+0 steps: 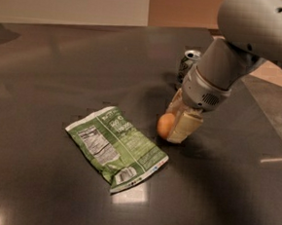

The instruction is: Move orange near green jalapeno chip bag

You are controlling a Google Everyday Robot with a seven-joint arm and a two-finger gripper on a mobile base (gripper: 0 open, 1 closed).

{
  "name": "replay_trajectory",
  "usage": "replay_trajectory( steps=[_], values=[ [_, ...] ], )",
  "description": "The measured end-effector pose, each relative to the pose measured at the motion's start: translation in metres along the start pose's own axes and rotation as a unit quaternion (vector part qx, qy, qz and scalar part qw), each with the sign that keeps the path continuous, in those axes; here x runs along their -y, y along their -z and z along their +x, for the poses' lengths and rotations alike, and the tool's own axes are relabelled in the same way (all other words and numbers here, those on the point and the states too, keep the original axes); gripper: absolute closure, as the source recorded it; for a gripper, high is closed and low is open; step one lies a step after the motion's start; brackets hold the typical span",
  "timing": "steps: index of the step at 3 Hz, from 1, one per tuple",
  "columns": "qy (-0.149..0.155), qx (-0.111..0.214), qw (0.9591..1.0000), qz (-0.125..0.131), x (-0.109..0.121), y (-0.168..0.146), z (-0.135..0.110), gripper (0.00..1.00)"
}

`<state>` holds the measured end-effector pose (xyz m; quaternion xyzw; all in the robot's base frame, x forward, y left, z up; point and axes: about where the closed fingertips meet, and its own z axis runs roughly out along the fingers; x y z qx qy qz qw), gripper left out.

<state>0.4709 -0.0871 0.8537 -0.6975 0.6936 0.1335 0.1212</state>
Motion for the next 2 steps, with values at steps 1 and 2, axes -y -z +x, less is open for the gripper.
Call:
replay_trajectory(
  steps=[1,2],
  values=[
    [0.000,0.002,1.0000,-0.004,-0.0013,-0.0057,-0.0034,0.60],
    [0.001,0.004,1.0000,-0.005,-0.0019,-0.0089,-0.0041,0.37]
  ],
)
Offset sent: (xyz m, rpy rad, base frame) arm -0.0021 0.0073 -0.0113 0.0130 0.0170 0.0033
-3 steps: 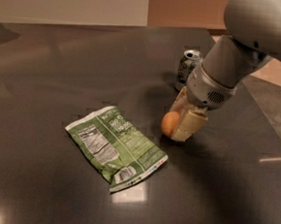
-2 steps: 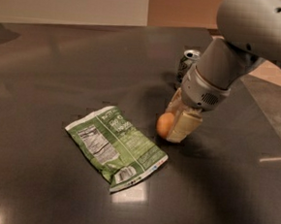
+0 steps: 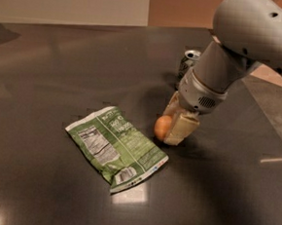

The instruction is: Move orange near green jalapeno chip bag

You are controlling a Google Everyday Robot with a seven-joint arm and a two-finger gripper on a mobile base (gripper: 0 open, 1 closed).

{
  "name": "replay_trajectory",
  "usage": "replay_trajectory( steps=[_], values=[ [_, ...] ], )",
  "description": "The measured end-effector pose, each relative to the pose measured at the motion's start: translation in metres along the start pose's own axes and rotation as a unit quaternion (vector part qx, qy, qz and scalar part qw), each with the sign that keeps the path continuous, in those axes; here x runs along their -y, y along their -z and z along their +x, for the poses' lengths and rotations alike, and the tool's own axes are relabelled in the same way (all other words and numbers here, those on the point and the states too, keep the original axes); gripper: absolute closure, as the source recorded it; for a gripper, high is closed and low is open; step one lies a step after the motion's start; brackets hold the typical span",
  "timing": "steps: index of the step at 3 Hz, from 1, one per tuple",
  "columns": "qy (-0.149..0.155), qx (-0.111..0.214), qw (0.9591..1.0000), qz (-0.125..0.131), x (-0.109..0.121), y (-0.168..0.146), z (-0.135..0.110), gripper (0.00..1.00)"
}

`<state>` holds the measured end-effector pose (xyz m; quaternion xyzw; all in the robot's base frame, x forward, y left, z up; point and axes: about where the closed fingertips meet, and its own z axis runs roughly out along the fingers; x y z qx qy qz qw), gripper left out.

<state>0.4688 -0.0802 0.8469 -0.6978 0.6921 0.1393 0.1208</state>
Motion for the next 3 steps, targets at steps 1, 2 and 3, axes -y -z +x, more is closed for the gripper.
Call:
replay_trajectory(
  steps=[1,2,3],
  values=[
    [0.001,0.000,1.0000,0.001,-0.0003,0.0003,-0.0009,0.14],
    [0.002,0.000,1.0000,0.002,-0.0007,0.0006,-0.0017,0.00],
    [0.002,0.000,1.0000,0.002,-0.0007,0.0006,-0.0017,0.00]
  ],
)
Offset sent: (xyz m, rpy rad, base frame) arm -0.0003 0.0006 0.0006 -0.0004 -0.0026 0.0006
